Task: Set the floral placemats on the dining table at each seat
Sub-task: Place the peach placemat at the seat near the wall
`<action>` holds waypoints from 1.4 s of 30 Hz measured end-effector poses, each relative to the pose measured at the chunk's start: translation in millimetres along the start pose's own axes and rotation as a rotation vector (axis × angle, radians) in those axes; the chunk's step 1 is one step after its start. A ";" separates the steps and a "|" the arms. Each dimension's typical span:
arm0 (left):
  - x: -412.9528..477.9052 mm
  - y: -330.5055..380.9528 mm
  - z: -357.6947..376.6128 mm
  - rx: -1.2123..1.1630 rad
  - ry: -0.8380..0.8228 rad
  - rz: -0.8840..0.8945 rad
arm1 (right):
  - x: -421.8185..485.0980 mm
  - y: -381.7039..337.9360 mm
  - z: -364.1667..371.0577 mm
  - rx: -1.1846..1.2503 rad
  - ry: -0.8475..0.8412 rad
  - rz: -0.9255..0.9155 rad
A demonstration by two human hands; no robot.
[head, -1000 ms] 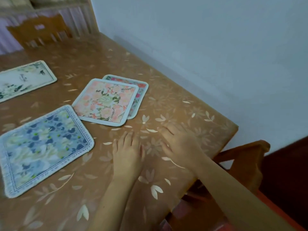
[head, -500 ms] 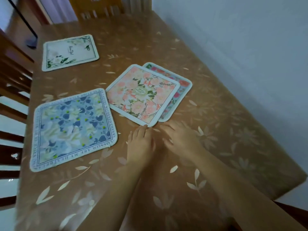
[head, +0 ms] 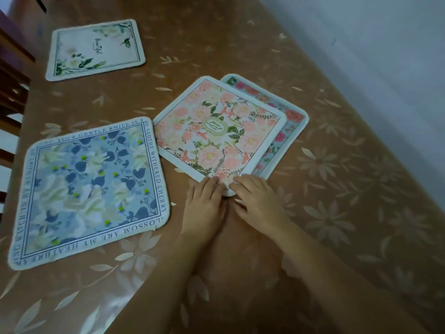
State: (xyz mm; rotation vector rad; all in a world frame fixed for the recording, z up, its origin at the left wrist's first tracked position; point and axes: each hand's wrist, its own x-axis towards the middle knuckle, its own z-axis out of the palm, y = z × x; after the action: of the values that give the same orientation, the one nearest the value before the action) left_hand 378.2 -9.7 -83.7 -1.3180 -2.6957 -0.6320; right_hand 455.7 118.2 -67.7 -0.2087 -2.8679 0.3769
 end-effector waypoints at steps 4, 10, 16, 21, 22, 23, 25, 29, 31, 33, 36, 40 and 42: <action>5.6 -10.2 9.2 -0.059 0.014 0.038 | 8.5 5.1 10.7 0.038 0.032 -0.008; 6.8 -14.7 13.4 -0.196 0.010 0.059 | 9.8 13.1 16.2 0.124 0.134 -0.077; 11.0 -12.4 11.7 -0.369 0.097 -0.033 | 13.9 9.0 12.8 0.225 0.164 -0.071; 10.2 -1.7 3.5 -0.433 0.078 -0.056 | 5.5 5.4 0.6 0.283 0.156 0.003; 8.4 2.2 2.2 -0.436 0.068 -0.043 | 0.6 6.4 -2.9 0.287 0.152 0.006; 6.4 6.0 1.3 -0.437 0.058 -0.033 | -4.8 7.8 -6.2 0.290 0.146 0.010; 0.9 16.2 -0.2 -0.442 0.038 -0.007 | -19.2 10.2 -14.9 0.287 0.133 0.029; -18.2 40.1 -1.6 -0.474 0.000 0.023 | -54.0 10.4 -31.5 0.237 0.117 0.064; -33.1 54.8 -2.6 -0.505 -0.021 0.023 | -76.2 8.9 -40.0 0.218 0.096 0.077; -49.8 69.5 -3.2 -0.528 -0.043 0.033 | -99.7 5.7 -49.4 0.192 0.074 0.098; -73.6 90.2 -5.3 -0.557 -0.078 0.035 | -131.2 -3.2 -64.2 0.152 0.043 0.122; -103.5 112.6 -13.1 -0.588 -0.133 0.051 | -169.2 -18.6 -81.2 0.151 0.019 0.156; -118.4 120.8 -16.9 -0.597 -0.146 0.077 | -186.2 -28.1 -88.3 0.156 0.006 0.172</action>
State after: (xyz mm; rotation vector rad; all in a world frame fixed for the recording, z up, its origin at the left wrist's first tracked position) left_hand 543.8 -37.9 -57.2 -1.6246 -2.6471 -1.4645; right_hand 654.1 80.2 -17.9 -0.4275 -2.8057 0.6280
